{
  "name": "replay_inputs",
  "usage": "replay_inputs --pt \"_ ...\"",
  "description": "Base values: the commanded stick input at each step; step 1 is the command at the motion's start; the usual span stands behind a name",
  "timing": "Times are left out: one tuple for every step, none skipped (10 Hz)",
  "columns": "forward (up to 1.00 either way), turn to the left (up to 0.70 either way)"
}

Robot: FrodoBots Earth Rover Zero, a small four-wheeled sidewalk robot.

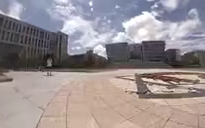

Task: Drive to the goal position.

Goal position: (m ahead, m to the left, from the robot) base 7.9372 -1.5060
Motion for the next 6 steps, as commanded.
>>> replay_inputs --pt "0.70 0.04" --pt "0.70 0.04" --pt "0.70 0.03" --pt "0.70 0.06" --pt "0.70 0.08" --pt "0.70 0.10"
